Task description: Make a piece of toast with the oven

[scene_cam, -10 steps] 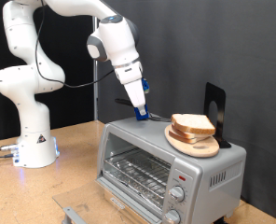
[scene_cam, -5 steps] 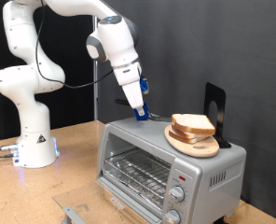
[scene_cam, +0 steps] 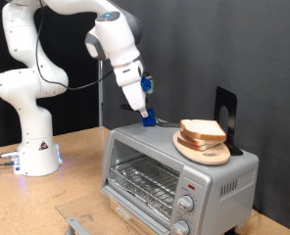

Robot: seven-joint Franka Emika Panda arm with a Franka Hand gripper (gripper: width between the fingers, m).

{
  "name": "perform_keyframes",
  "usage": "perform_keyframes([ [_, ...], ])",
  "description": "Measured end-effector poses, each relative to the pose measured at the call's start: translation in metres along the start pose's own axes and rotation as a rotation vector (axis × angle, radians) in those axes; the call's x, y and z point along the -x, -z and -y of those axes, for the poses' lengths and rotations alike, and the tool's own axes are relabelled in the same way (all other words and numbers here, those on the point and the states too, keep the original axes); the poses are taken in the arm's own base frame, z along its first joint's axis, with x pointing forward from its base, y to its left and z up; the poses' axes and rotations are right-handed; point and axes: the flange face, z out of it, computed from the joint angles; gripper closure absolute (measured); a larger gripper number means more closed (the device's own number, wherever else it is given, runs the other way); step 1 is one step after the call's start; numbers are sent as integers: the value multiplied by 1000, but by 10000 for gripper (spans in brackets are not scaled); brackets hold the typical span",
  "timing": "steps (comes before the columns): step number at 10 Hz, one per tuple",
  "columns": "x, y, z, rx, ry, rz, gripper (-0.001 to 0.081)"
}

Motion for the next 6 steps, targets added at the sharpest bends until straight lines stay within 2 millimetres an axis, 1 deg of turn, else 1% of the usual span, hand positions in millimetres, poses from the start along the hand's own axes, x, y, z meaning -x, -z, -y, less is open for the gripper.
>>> perform_keyframes([
  [2, 3, 7, 4, 4, 10, -2, 6],
  [4, 6, 2, 13, 59, 31, -5, 6],
  [6, 12, -9, 27, 106, 51, -16, 6],
])
